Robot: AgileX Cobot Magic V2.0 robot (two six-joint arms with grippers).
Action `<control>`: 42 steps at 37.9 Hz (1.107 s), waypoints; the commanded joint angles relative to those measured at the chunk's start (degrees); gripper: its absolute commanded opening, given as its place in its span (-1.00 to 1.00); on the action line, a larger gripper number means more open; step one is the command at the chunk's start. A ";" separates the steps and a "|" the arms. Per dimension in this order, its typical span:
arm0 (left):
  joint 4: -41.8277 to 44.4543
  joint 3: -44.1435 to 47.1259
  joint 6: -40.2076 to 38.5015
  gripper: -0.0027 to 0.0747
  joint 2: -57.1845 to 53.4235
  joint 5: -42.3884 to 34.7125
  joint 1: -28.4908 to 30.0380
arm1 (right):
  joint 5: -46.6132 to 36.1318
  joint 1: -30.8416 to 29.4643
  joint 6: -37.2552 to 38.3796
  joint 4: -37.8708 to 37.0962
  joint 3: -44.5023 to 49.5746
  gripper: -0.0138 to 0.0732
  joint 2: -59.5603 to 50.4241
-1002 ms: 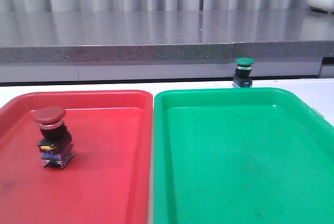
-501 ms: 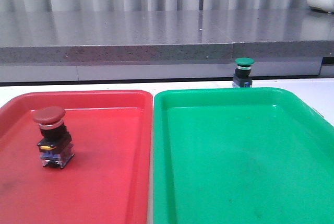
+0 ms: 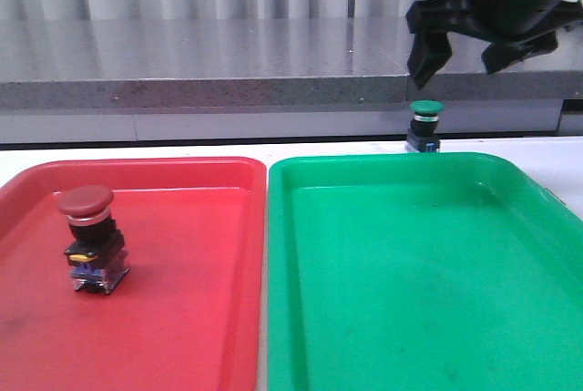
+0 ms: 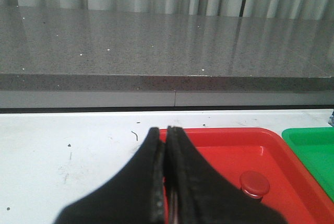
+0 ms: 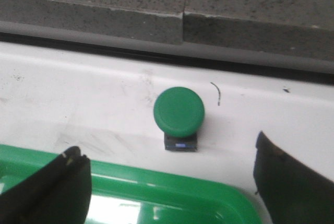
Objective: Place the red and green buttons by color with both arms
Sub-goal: 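Move the right gripper down over the green-capped button, then close the right gripper on the green-capped button and lift it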
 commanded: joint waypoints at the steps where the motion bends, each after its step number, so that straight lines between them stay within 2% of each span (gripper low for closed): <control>1: -0.26 -1.49 -0.38 -0.98 -0.86 -4.21 0.10 | 0.78 -0.15 0.01 1.46 -7.80 0.80 2.22; 10: -0.26 -1.49 -0.38 -0.98 -0.86 -4.21 0.10 | 3.87 -1.36 2.45 1.51 -17.88 0.80 11.18; 20: -0.26 -1.49 -0.38 -0.98 -0.86 -4.21 0.10 | 9.51 -1.44 2.45 1.57 -23.97 0.77 17.25; 24: -0.26 -1.49 -0.38 -0.98 -0.86 -4.21 0.10 | 10.13 -1.44 2.45 1.57 -23.98 0.56 17.36; 28: -0.26 -1.49 -0.38 -0.98 -0.86 -4.21 0.10 | 10.13 -1.44 2.45 1.57 -23.98 0.17 17.36; 33: -0.26 -1.49 -0.38 -0.98 -0.86 -4.21 0.10 | 10.06 -1.44 2.45 1.57 -24.10 -0.19 17.36; 36: -0.26 -1.49 -0.38 -0.98 -0.86 -4.21 0.10 | 10.11 -1.44 2.45 1.57 -24.35 -0.29 17.07; 42: -0.26 -1.49 -0.38 -0.98 -0.86 -4.21 0.10 | 11.15 -1.44 2.40 1.57 -25.11 -0.30 14.92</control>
